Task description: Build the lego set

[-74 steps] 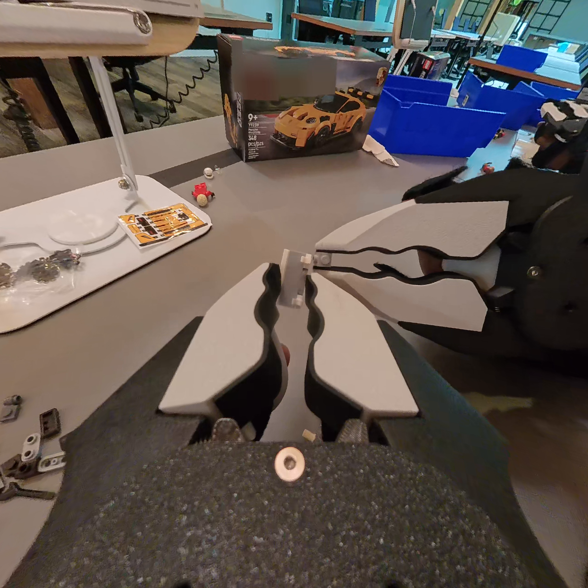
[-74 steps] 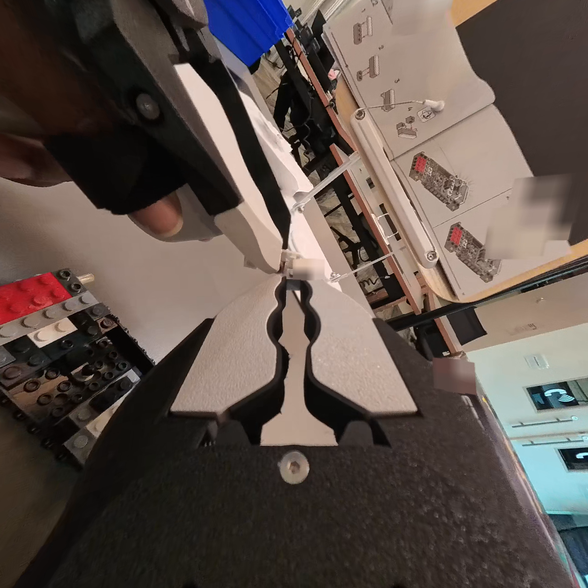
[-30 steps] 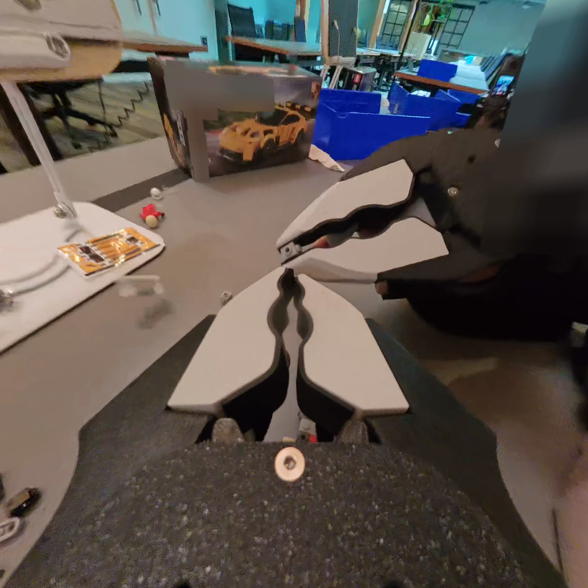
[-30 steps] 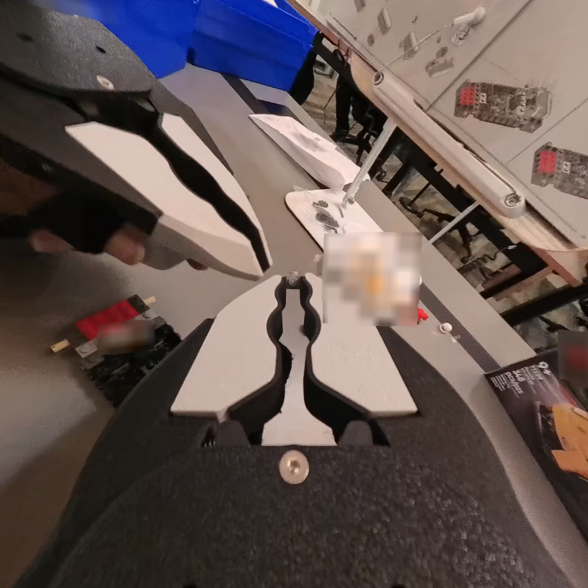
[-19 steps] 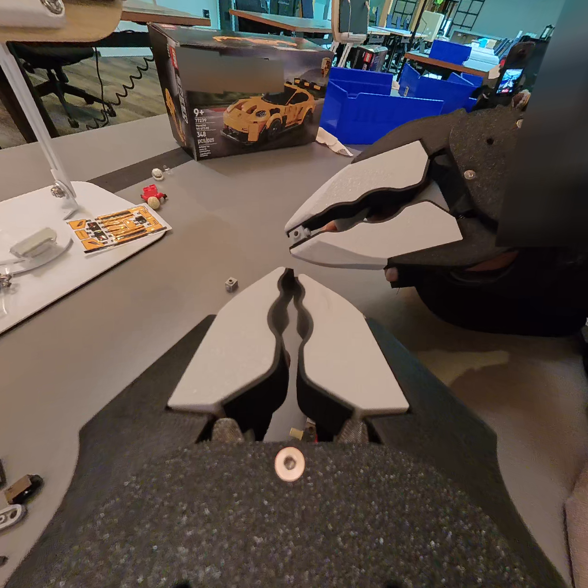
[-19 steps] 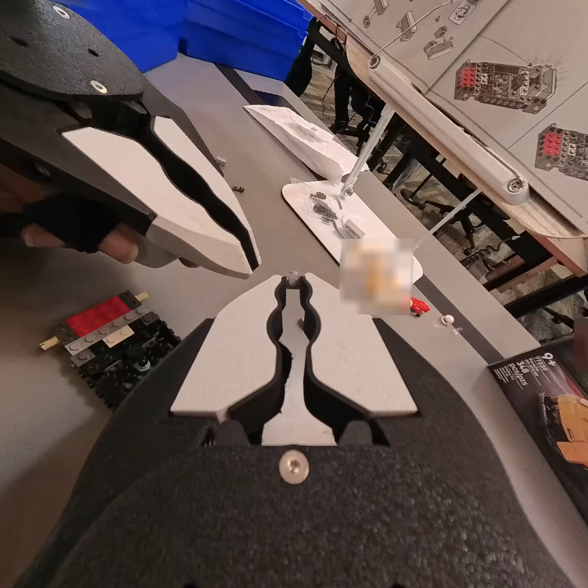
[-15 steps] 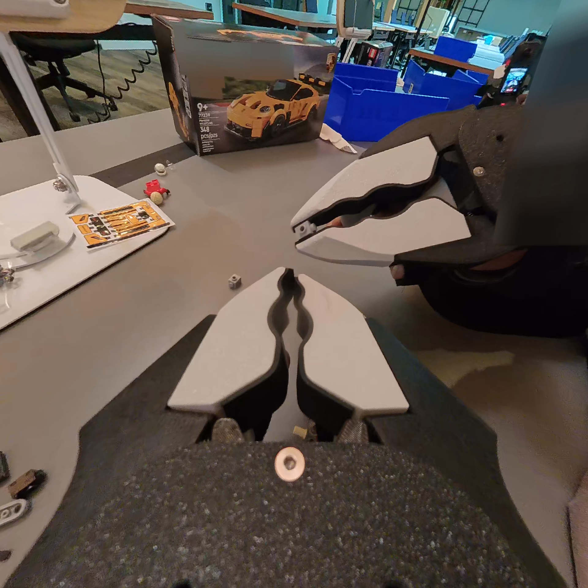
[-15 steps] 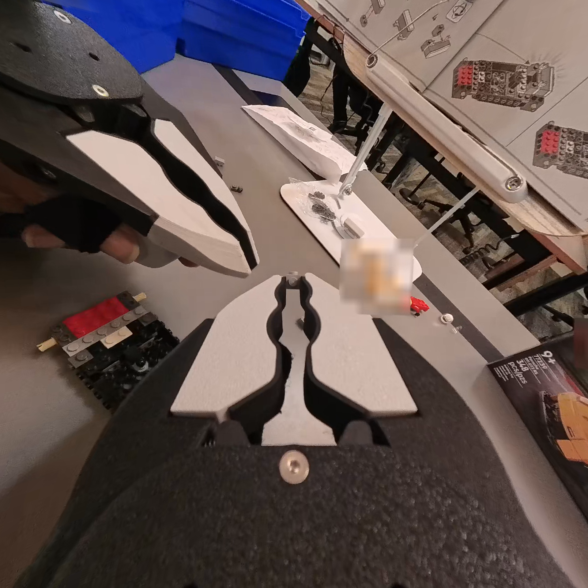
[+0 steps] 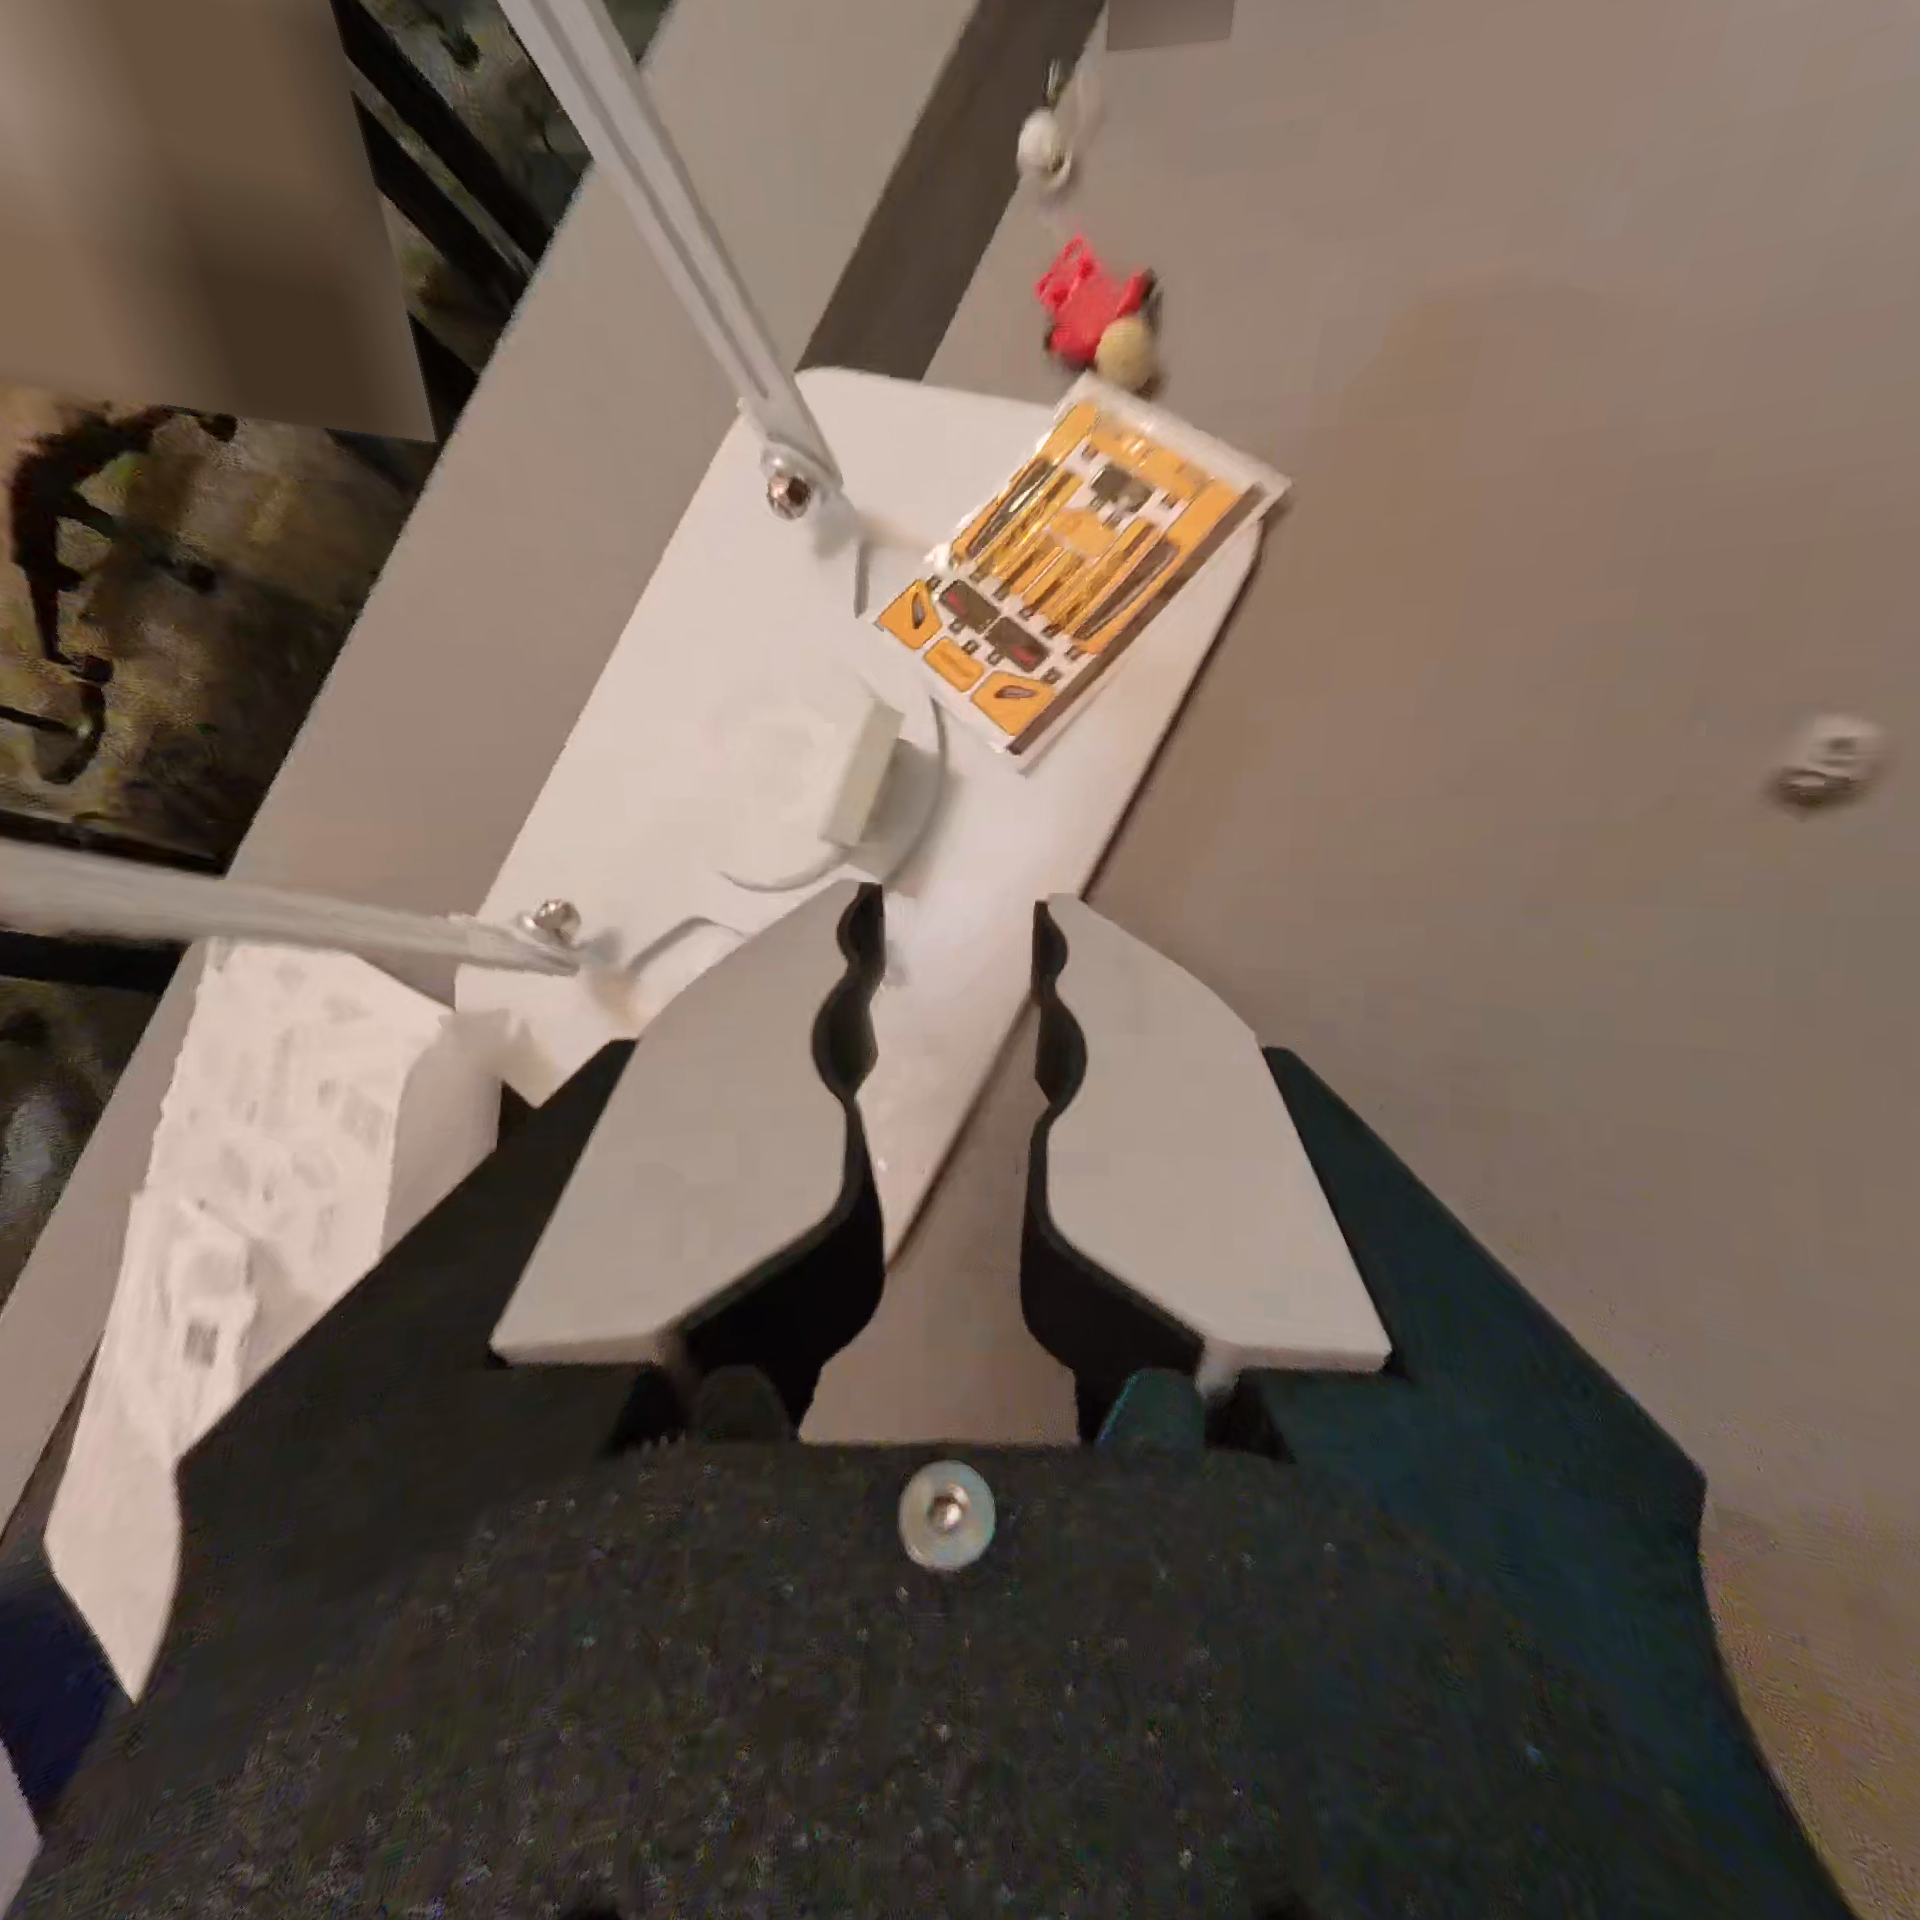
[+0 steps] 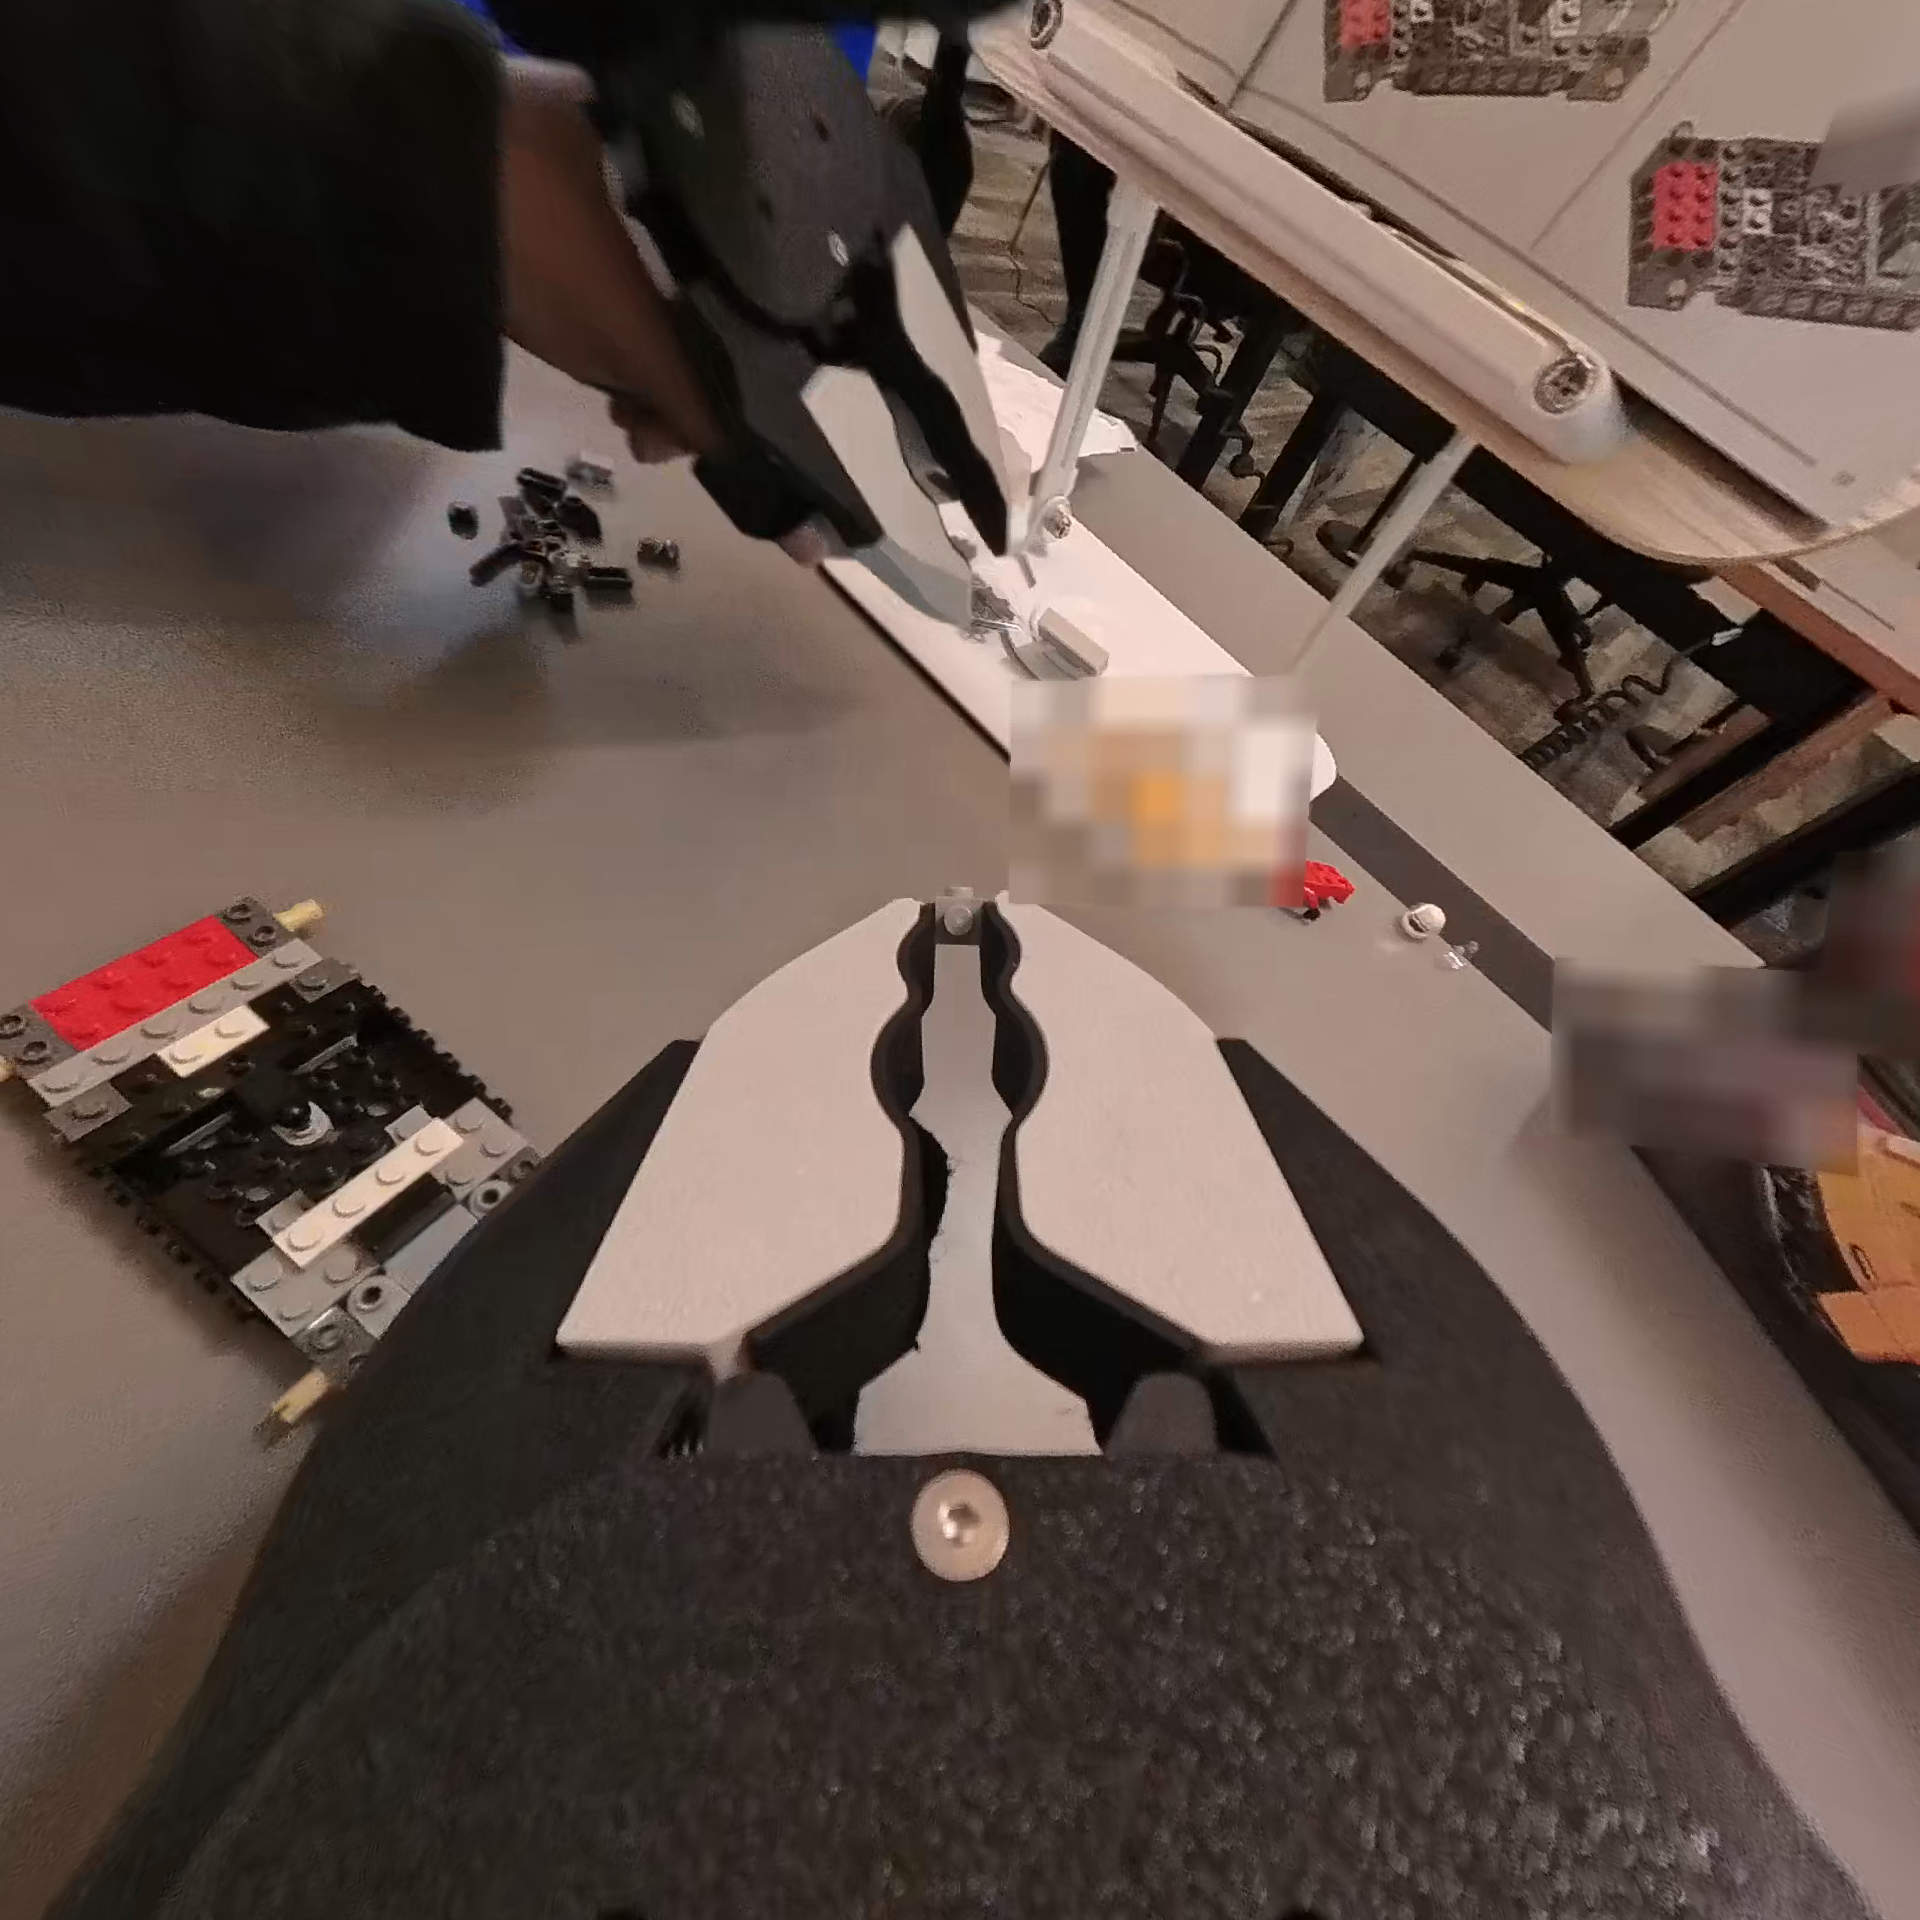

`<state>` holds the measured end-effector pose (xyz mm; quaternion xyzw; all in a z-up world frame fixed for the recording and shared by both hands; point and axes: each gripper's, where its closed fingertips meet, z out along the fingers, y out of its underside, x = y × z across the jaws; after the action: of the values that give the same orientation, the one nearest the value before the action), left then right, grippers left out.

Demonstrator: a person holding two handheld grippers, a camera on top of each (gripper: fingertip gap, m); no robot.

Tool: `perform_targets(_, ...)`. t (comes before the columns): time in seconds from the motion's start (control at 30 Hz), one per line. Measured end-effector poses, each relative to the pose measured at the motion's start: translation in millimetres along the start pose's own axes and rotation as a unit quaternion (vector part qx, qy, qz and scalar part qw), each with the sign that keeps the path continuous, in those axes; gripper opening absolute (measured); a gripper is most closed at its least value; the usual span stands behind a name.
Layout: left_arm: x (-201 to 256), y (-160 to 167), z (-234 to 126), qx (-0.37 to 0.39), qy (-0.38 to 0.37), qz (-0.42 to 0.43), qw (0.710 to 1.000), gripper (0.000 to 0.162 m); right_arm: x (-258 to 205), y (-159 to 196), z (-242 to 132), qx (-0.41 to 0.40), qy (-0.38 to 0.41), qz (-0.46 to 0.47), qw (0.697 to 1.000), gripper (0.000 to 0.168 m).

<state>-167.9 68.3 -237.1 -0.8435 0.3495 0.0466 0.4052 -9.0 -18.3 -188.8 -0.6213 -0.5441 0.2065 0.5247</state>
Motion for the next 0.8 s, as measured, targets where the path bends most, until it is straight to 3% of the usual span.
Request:
perform_targets(0.2,-17,-2,47,-0.038,0.006,0.042,0.998,0.028,11,0,-8,0.014,0.003,0.019,1.0,0.007)
perform_targets(0.3,-25,-6,50,-0.05,-0.012,0.056,0.997,0.013,10,0,-9,0.015,-0.005,0.024,1.0,0.007)
perform_targets(0.47,-28,-3,50,-0.057,-0.031,0.09,0.994,0.022,7,-3,-10,0.021,-0.01,0.02,1.0,0.007)
perform_targets(0.7,-37,1,55,-0.064,-0.037,0.054,0.996,0.034,4,-5,-10,0.023,-0.015,0.019,0.999,0.007)
perform_targets(0.8,-31,-3,63,-0.053,0.004,0.011,0.999,0.026,3,-5,-10,0.023,-0.018,0.019,0.999,0.007)
